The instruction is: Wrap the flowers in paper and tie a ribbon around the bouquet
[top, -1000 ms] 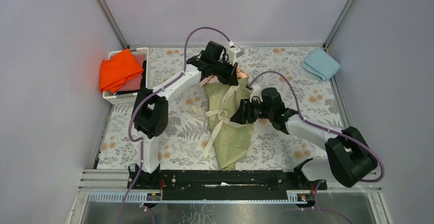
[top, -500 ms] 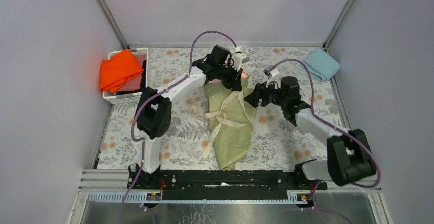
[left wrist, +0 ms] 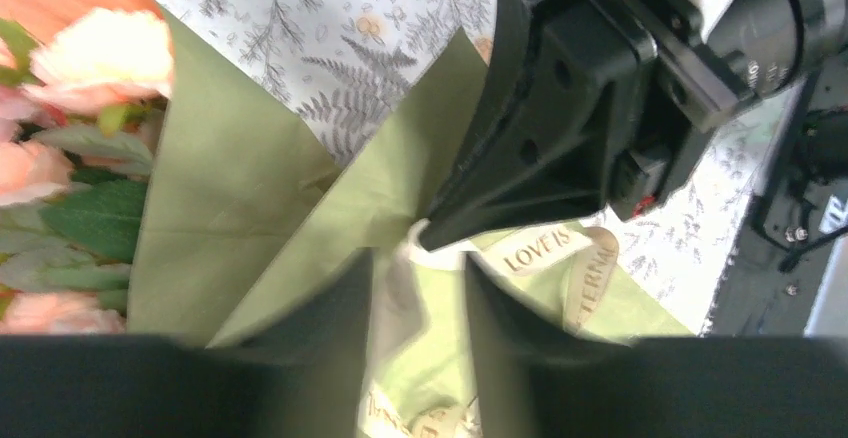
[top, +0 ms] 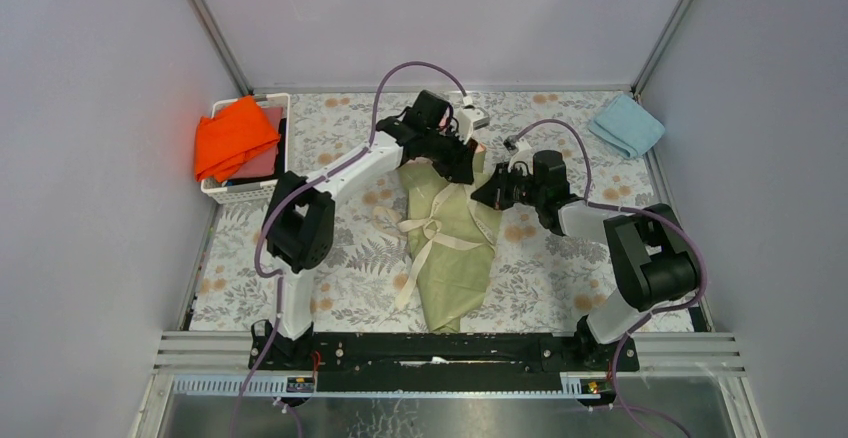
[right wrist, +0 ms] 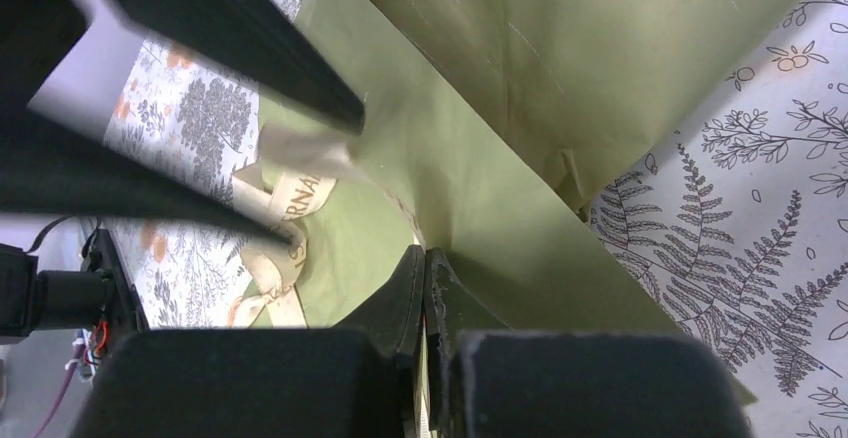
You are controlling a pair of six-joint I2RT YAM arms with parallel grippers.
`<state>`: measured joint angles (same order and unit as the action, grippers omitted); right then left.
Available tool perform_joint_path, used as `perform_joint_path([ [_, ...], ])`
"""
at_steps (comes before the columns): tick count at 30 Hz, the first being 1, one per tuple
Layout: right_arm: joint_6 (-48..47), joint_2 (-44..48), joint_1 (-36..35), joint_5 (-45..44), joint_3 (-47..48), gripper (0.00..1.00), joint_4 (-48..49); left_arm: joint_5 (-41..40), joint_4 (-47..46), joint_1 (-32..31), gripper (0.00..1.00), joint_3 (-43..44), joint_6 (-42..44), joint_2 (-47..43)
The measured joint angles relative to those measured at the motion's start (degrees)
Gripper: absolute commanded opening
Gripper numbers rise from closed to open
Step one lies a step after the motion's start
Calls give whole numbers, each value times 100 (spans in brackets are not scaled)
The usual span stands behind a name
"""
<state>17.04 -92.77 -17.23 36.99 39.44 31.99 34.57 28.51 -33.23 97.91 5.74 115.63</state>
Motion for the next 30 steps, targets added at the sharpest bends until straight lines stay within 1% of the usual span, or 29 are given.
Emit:
perform_joint_path([
  [1, 72, -15, -2, -26, 2, 0, 15, 26, 72, 0, 80, 0, 120, -13],
  [4, 236, -22, 0, -105, 7, 0, 70, 96, 573, 0, 85, -11, 645, -160],
  [6, 337, -48, 0, -144, 28, 0, 94, 85, 807, 0, 86, -175, 1073, -463],
  [7, 367, -83, 0, -149, 52, 0, 98, 48, 898, -4, 83, -323, 1272, -697],
  [8, 404, -129, 0, -151, 83, 0, 105, -13, 990, -11, 77, -503, 1486, -1001],
  [10, 494, -240, 0, -155, 118, 0, 136, -173, 1099, -22, 55, -815, 1834, -1596],
  [11, 529, -275, 0, -155, 120, 0, 136, -280, 1123, -37, 48, -935, 1928, -1821],
  [12, 575, -308, 0, -155, 120, 0, 131, -446, 1143, -76, 48, -1088, 2109, -2072],
  [14, 619, -332, 0, -155, 120, 0, 131, -695, 1193, -197, 54, -1281, 2210, -2262],
  [15, 640, -337, 0, -155, 122, 0, 131, -831, 1217, -295, 58, -1408, 2256, -2284],
  [16, 651, -337, -2, -155, 122, 0, 129, -968, 1228, -417, 66, -1589, 2271, -2262],
  [17, 664, -337, -2, -155, 125, 0, 129, -1073, 1231, -529, 70, -1799, 2271, -2214],
  [19, 680, -337, -2, -155, 129, 0, 125, -1263, 1231, -704, 71, -2260, 2194, -2079],
  [22, 682, -341, -2, -153, 142, 0, 103, -1615, 1209, -901, 67, -2785, 1969, -1838],
  [23, 682, -343, -2, -153, 149, 0, 94, -1735, 1178, -940, 63, -2876, 1895, -1770],
  [25, 682, -343, -2, -151, 151, 0, 79, -1989, 1005, -994, 53, -2966, 1757, -1681],
  [27, 682, -343, -2, -151, 151, 0, 57, -2232, 778, -1023, 41, -2981, 1650, -1663],
  [28, 682, -343, -2, -149, 151, 0, 42, -2345, 664, -1025, 33, -2981, 1611, -1663],
  [29, 682, -343, -2, -149, 151, 0, 20, -2441, 562, -1025, 23, -2981, 1589, -1663],
  [30, 680, -343, -2, -142, 151, 0, -2, -2507, 494, -1025, 10, -2981, 1580, -1661],
])
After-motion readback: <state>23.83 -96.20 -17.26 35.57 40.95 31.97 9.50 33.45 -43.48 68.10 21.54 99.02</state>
